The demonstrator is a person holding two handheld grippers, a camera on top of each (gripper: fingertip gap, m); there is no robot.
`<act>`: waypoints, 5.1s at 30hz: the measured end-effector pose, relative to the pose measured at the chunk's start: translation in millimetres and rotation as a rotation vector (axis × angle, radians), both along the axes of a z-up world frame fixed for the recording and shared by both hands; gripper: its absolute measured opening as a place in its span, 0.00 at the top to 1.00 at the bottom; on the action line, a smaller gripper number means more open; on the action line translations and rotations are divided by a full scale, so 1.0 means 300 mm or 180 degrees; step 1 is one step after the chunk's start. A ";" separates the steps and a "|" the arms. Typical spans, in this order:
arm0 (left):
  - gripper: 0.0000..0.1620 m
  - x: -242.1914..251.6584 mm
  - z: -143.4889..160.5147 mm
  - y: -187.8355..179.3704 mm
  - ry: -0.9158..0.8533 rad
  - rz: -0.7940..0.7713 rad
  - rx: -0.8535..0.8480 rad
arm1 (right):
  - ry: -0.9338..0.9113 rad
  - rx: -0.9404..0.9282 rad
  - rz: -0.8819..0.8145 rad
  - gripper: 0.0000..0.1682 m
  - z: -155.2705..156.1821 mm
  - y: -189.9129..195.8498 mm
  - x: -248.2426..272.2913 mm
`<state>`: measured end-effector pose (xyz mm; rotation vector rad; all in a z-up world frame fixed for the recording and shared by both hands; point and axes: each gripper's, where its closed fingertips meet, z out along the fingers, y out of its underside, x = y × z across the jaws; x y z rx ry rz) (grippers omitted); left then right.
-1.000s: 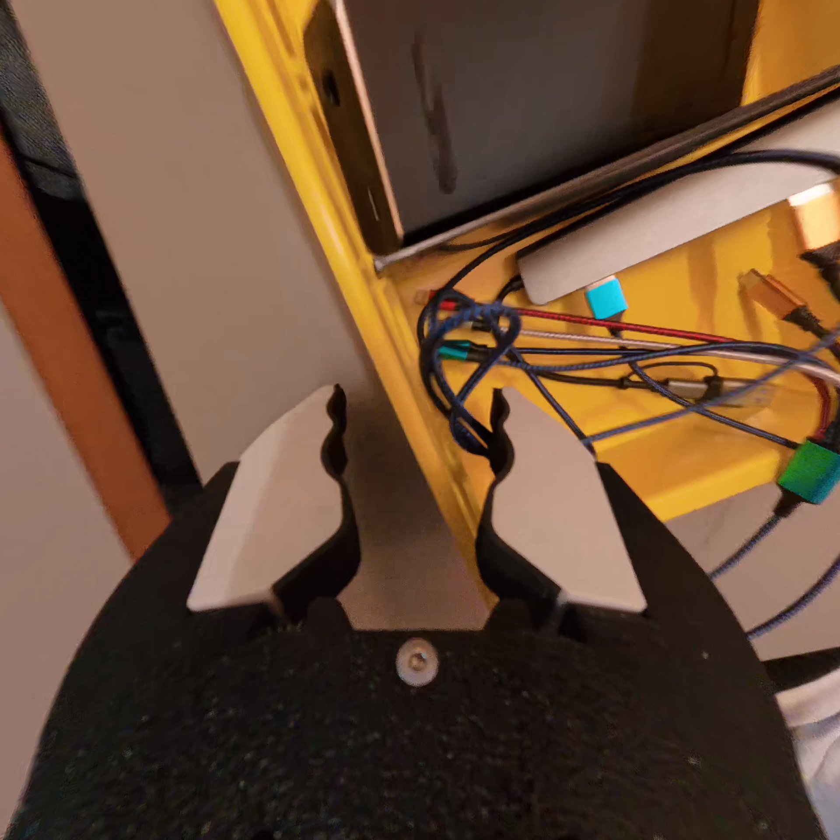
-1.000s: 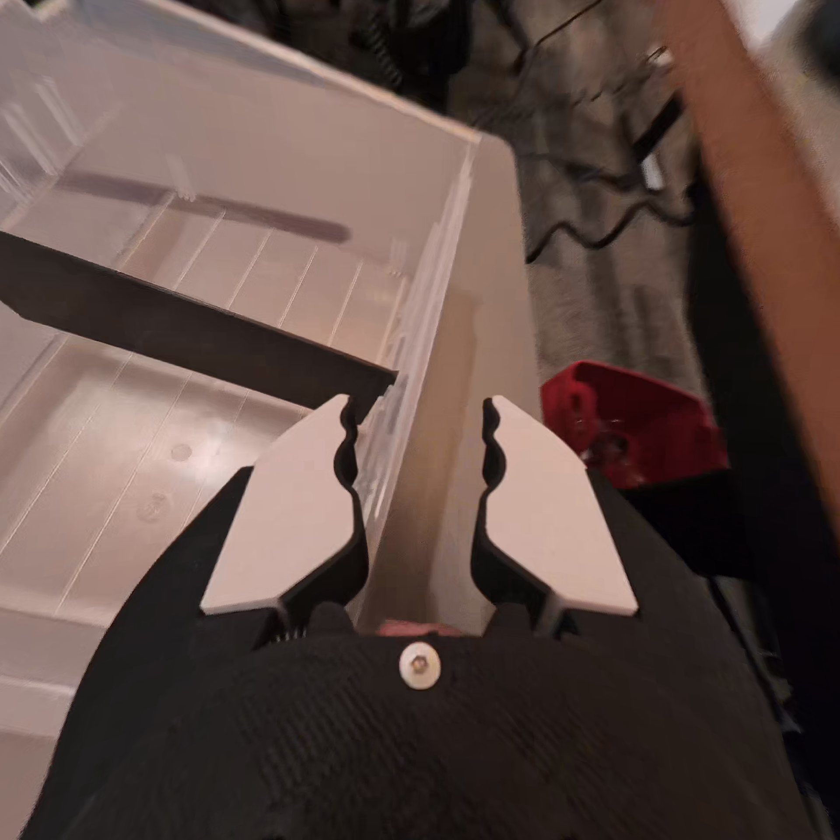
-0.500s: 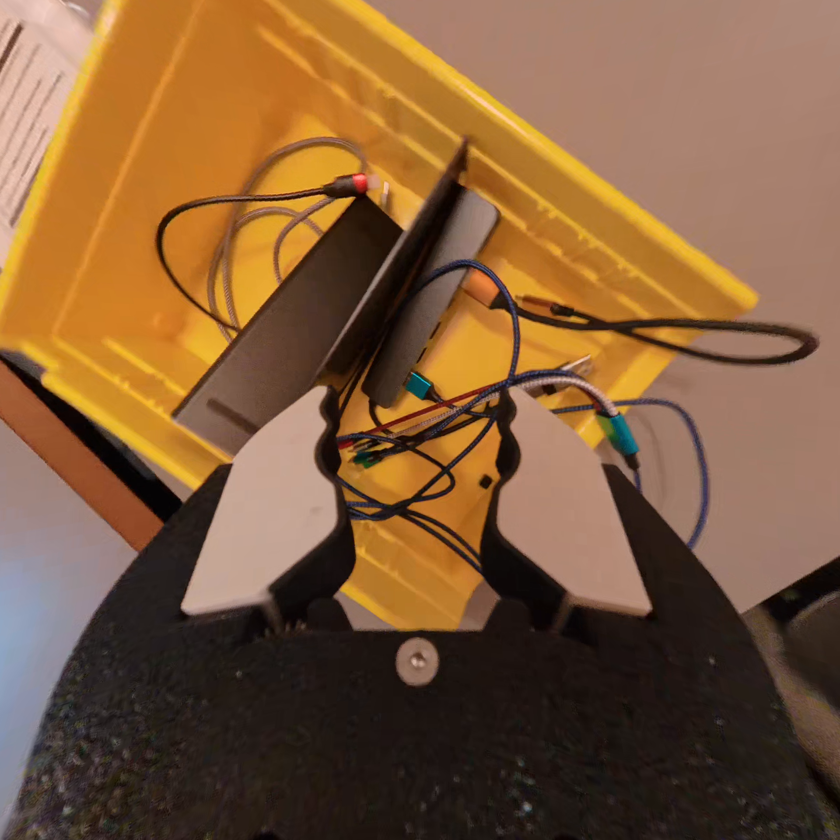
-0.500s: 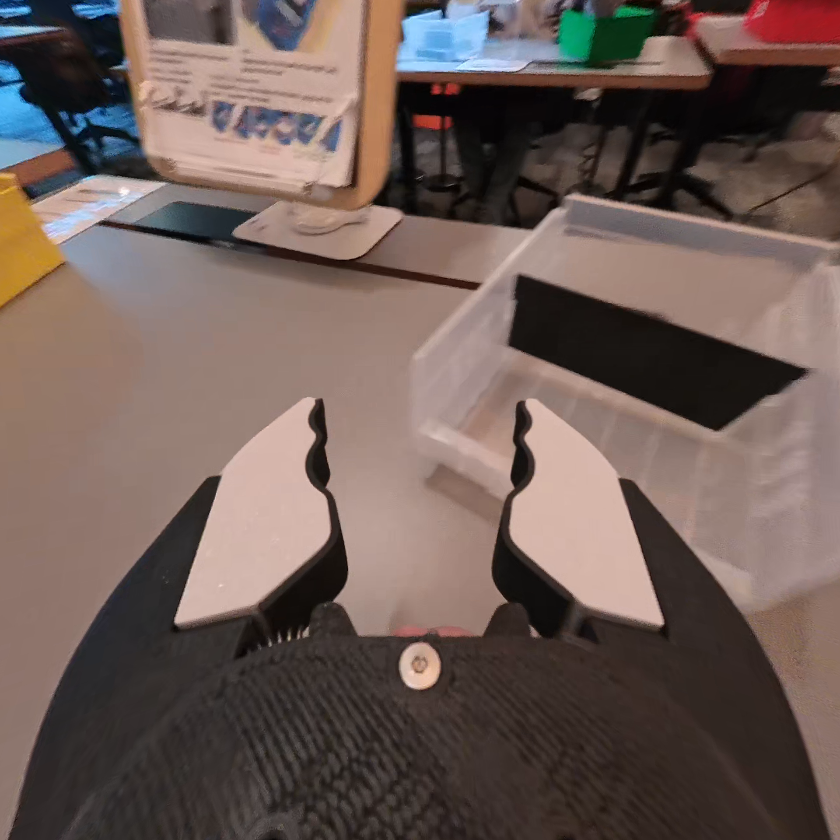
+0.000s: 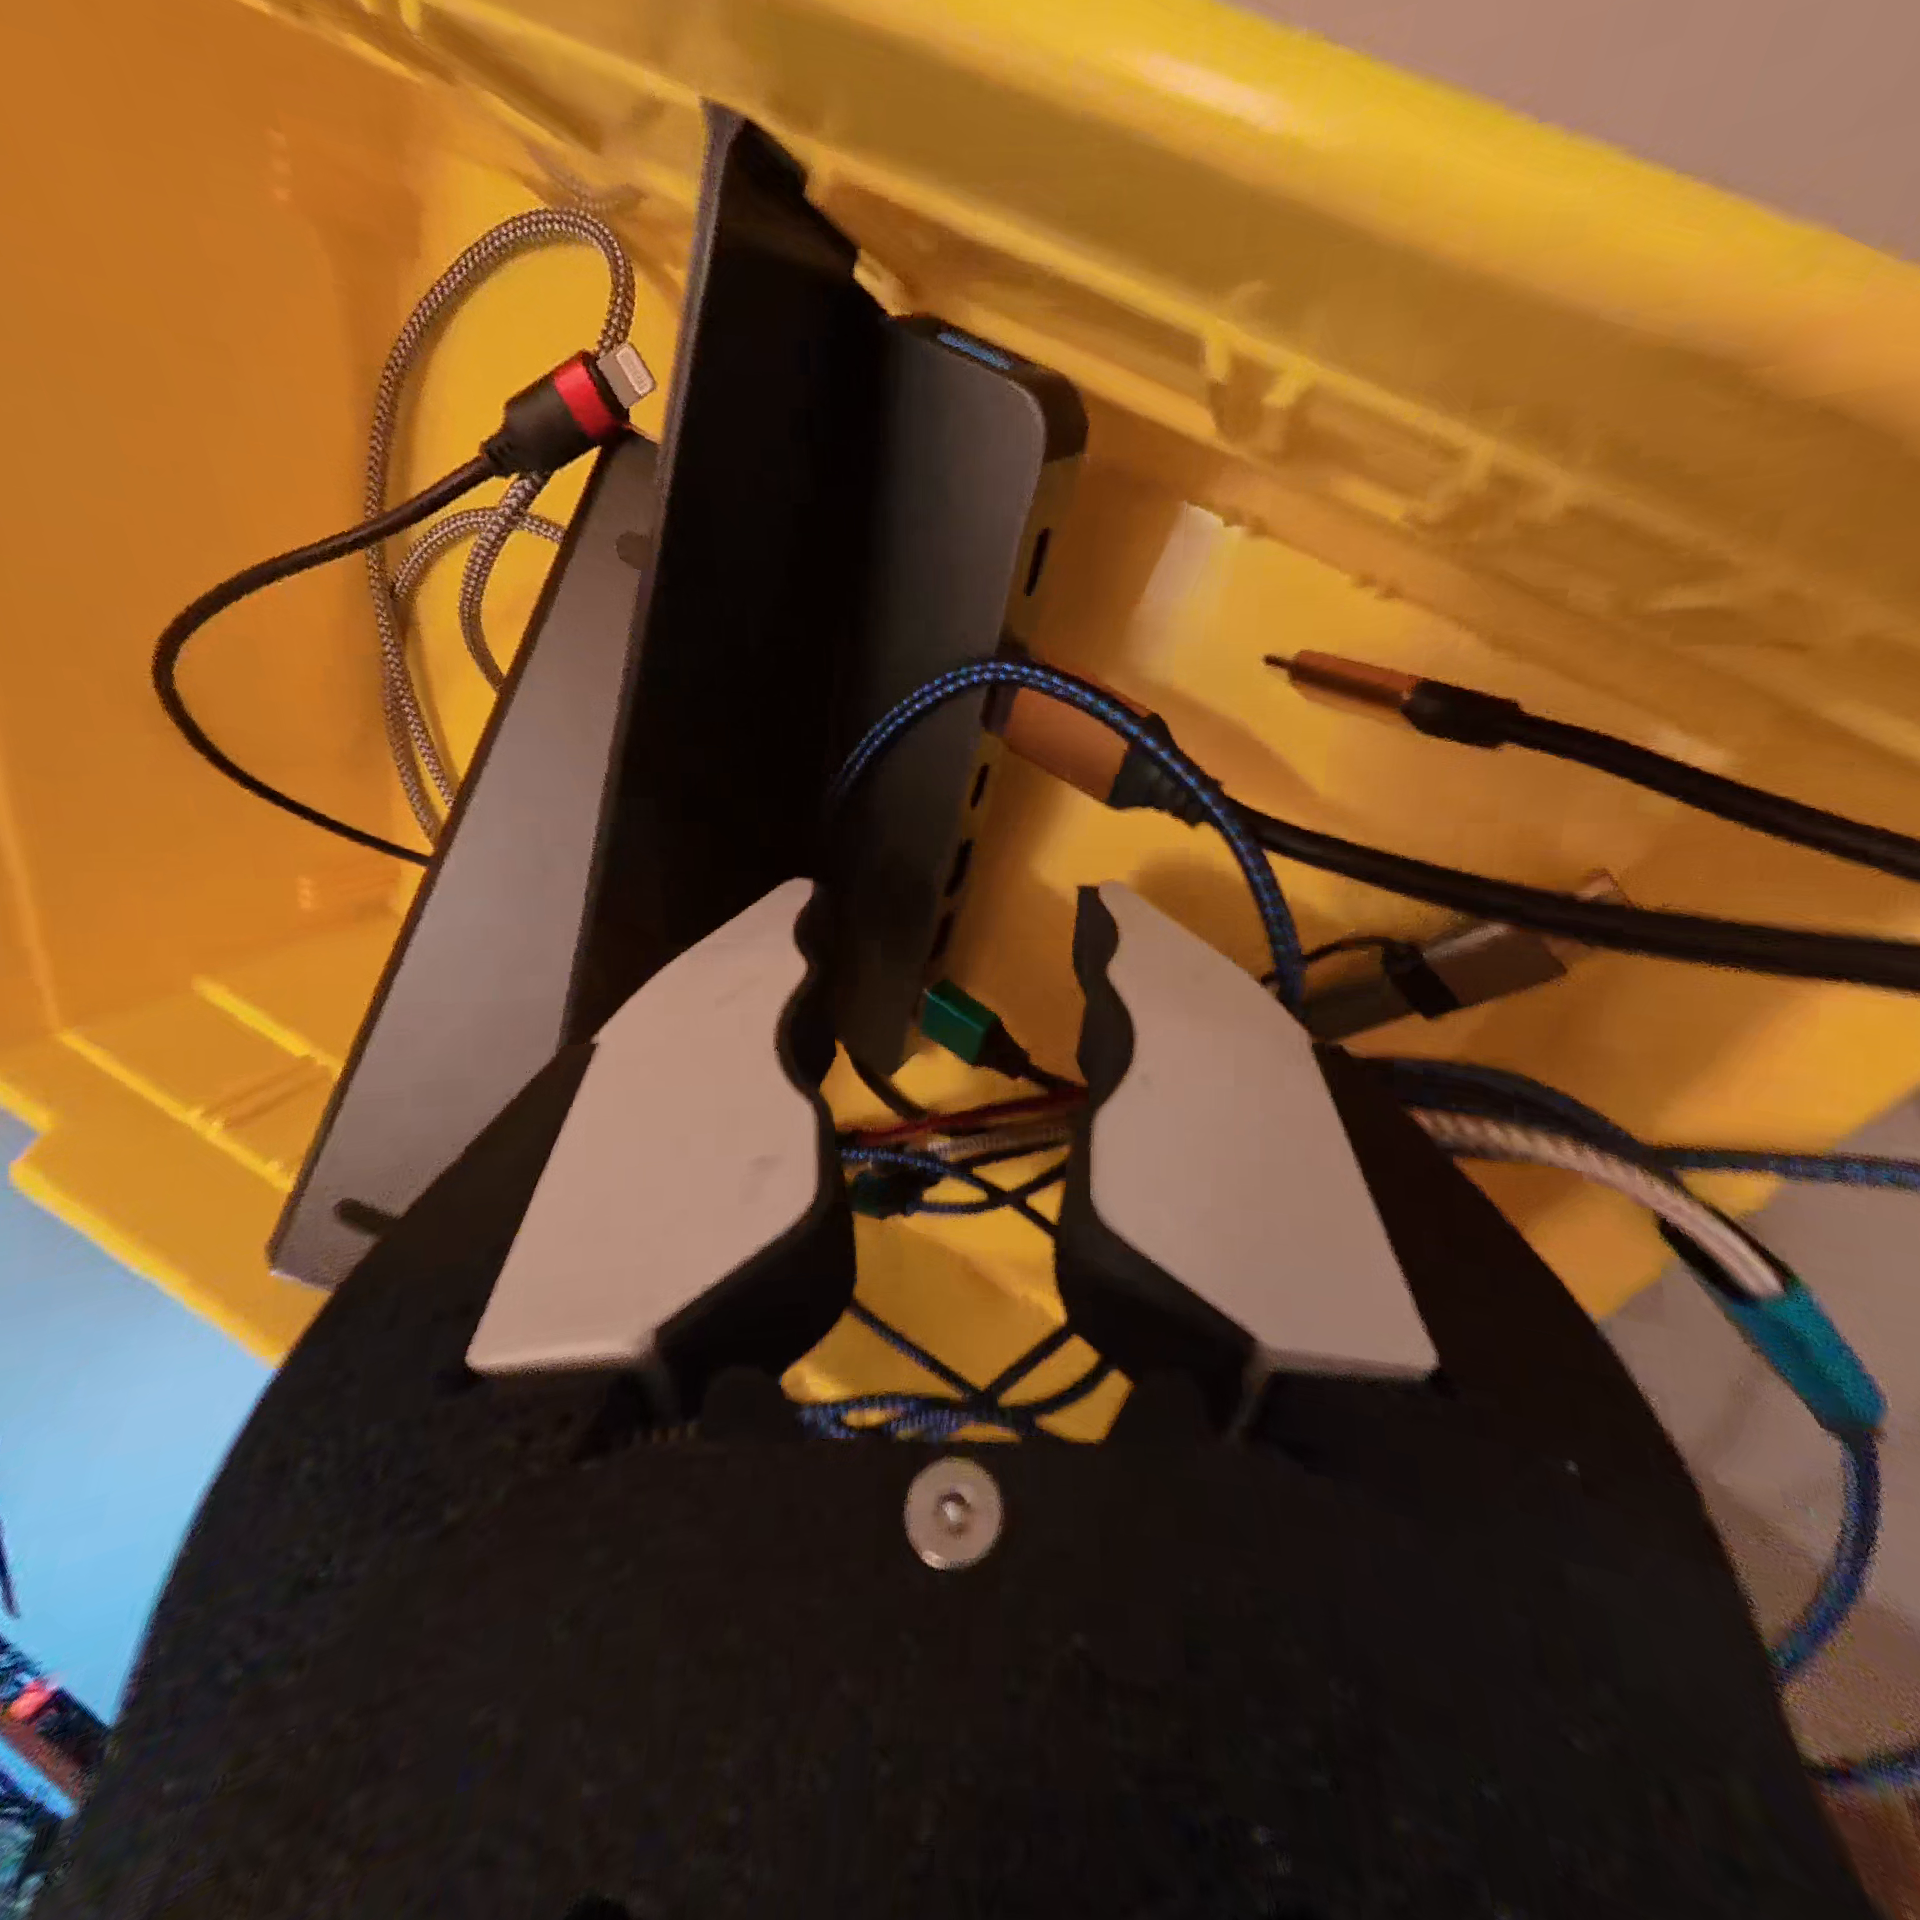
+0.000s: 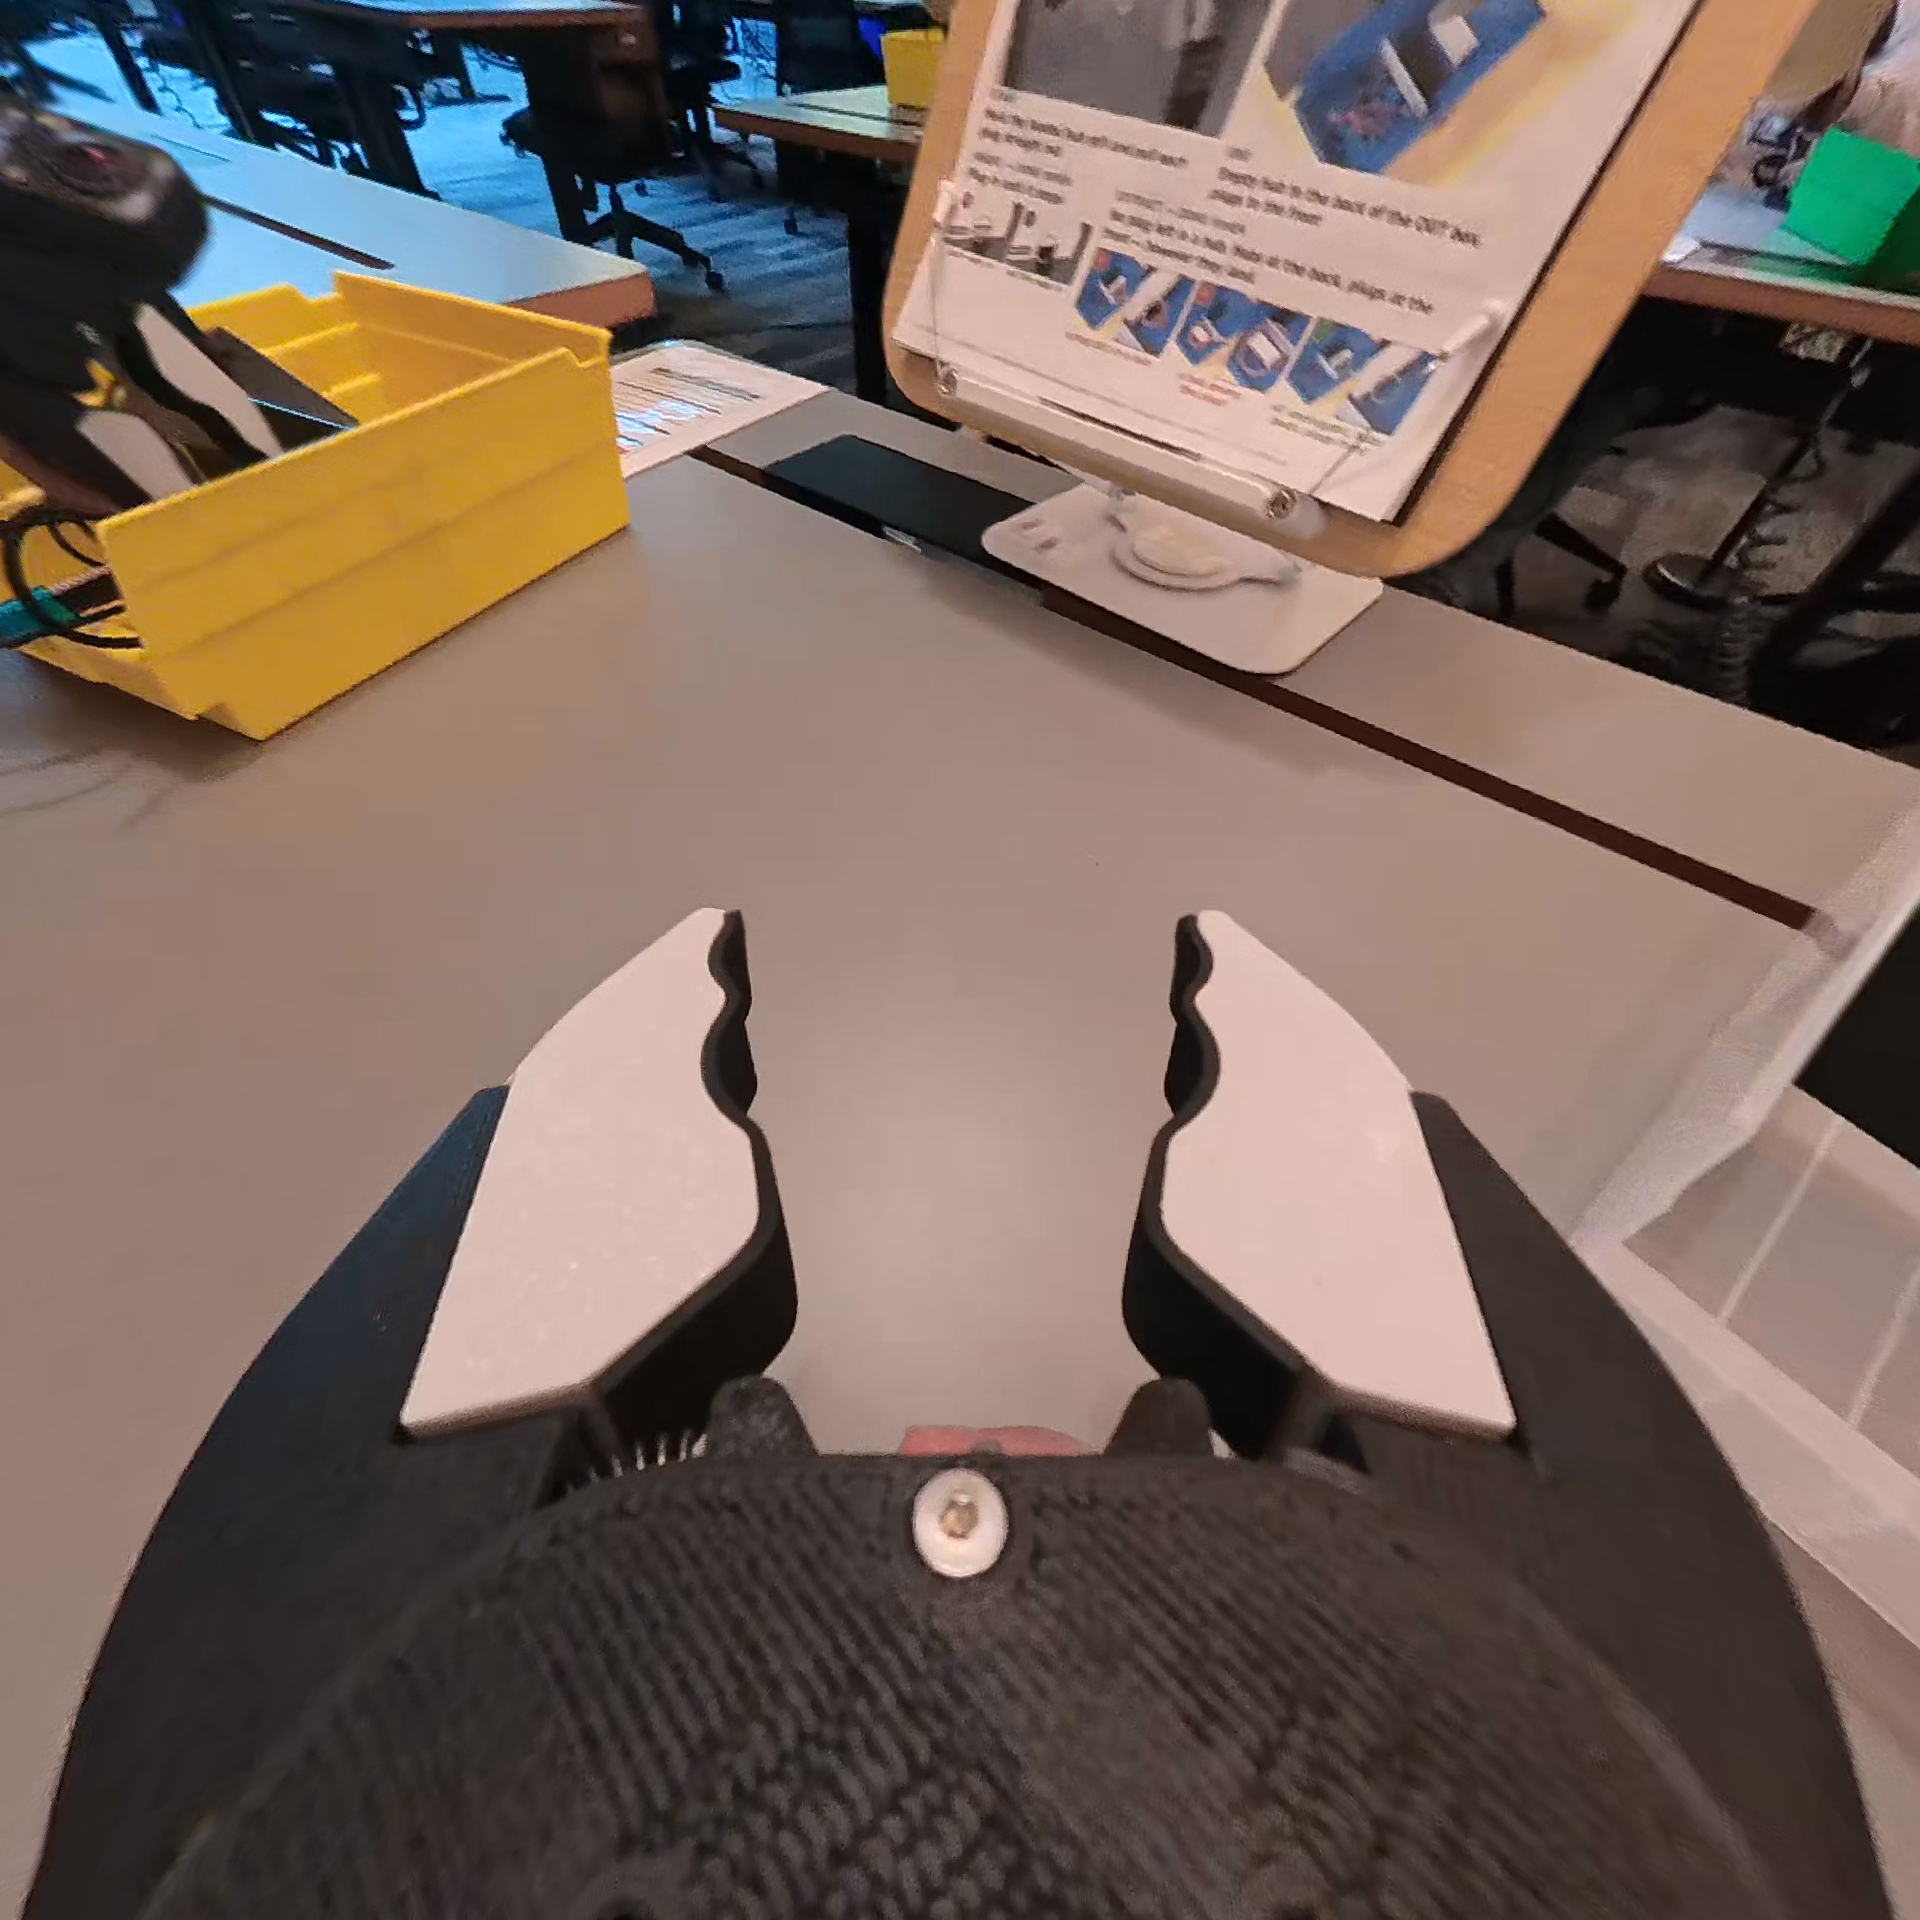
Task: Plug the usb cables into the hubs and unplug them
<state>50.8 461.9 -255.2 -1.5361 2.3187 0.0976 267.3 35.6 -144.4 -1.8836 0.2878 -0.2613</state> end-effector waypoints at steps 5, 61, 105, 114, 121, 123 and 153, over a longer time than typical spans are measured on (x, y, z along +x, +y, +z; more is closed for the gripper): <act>0.83 0.028 -0.046 0.056 -0.0223 0.0179 0.0285 | 0.0008 0.0027 0.0043 0.54 0.001 0.016 -0.043; 0.92 0.603 0.395 -1.243 -0.1946 -0.1338 0.0024 | 0.0350 0.2025 0.0632 0.82 0.240 0.087 -0.103; 0.94 0.423 0.481 -1.464 -0.0172 -0.1372 -0.5994 | 0.1724 0.2582 0.1768 0.79 0.212 -0.064 -0.047; 0.94 0.574 0.446 -1.156 -0.1682 0.0744 -0.6168 | 0.0179 0.1605 0.0725 0.75 0.251 -0.165 0.043; 0.94 0.577 0.455 -1.173 -0.2030 0.1062 -0.6167 | -0.0873 0.0648 0.1069 0.75 0.055 0.148 -0.166; 0.94 0.566 0.444 -1.198 -0.1964 0.1050 -0.6091 | -0.0994 0.0549 0.1279 0.79 0.013 0.181 -0.218; 0.94 0.485 0.368 -1.235 -0.1278 0.0632 -0.6133 | -0.0906 0.0687 0.2002 0.95 -0.023 0.133 -0.278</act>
